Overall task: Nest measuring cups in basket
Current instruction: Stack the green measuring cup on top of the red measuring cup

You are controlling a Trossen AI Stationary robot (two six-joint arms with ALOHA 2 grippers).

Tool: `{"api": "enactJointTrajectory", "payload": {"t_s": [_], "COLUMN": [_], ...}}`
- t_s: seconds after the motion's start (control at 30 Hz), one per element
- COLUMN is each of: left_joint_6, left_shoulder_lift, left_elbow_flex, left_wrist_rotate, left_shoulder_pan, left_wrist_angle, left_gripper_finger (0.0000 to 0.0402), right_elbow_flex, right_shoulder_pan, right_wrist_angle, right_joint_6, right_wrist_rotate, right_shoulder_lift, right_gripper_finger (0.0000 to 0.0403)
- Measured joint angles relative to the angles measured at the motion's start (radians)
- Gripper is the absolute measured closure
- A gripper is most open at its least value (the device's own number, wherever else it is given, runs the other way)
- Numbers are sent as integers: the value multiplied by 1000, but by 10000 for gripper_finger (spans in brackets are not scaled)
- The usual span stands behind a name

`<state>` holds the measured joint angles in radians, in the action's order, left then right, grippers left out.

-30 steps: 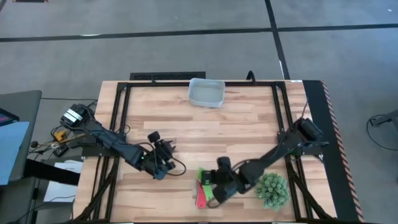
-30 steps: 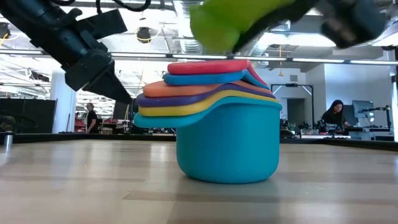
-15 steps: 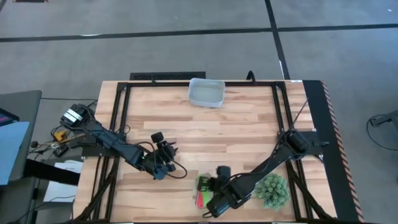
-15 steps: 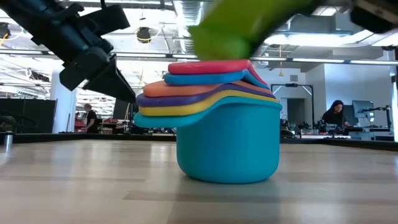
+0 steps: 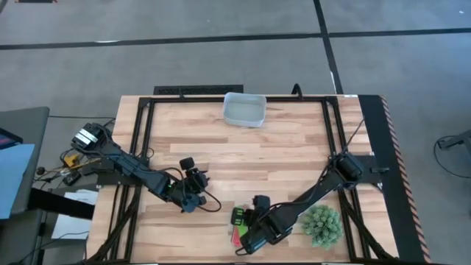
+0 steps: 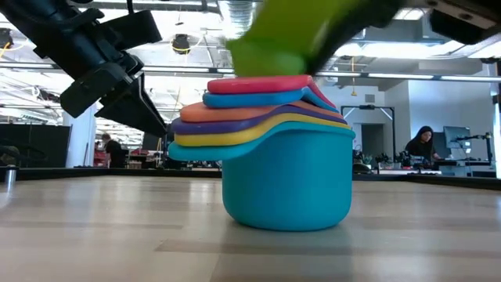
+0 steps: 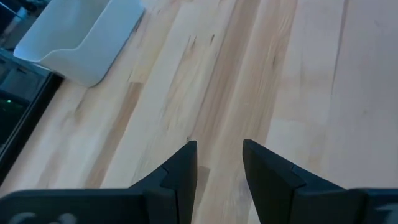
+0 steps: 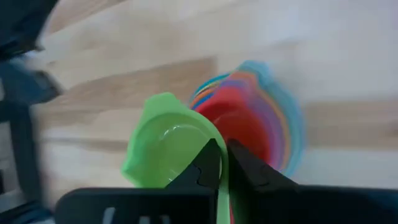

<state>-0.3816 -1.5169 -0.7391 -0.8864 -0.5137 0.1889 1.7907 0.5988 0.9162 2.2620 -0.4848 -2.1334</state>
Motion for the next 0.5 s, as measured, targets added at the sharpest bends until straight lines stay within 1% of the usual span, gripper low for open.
{"api": "enactJointTrajectory", "payload": {"t_s": [0.17,0.3,0.5], "left_joint_6": [-5,-5,-5], "left_shoulder_lift": [0,0,0], "left_elbow_flex": [0,0,0], "left_wrist_rotate": [20,20,20], "left_shoulder_pan": [0,0,0], "left_wrist_angle": [10,11,3], "left_gripper_finger": [284,284,284], "right_elbow_flex": [-1,0,0], "right_shoulder_pan": [-1,-6,-6], "right_wrist_angle": [49,49,34], "right_joint_6": [0,1,14], "right_wrist_rotate": [19,70,69], "right_shoulder_lift": [0,0,1], "right_gripper_finger": [346,335,312]}}
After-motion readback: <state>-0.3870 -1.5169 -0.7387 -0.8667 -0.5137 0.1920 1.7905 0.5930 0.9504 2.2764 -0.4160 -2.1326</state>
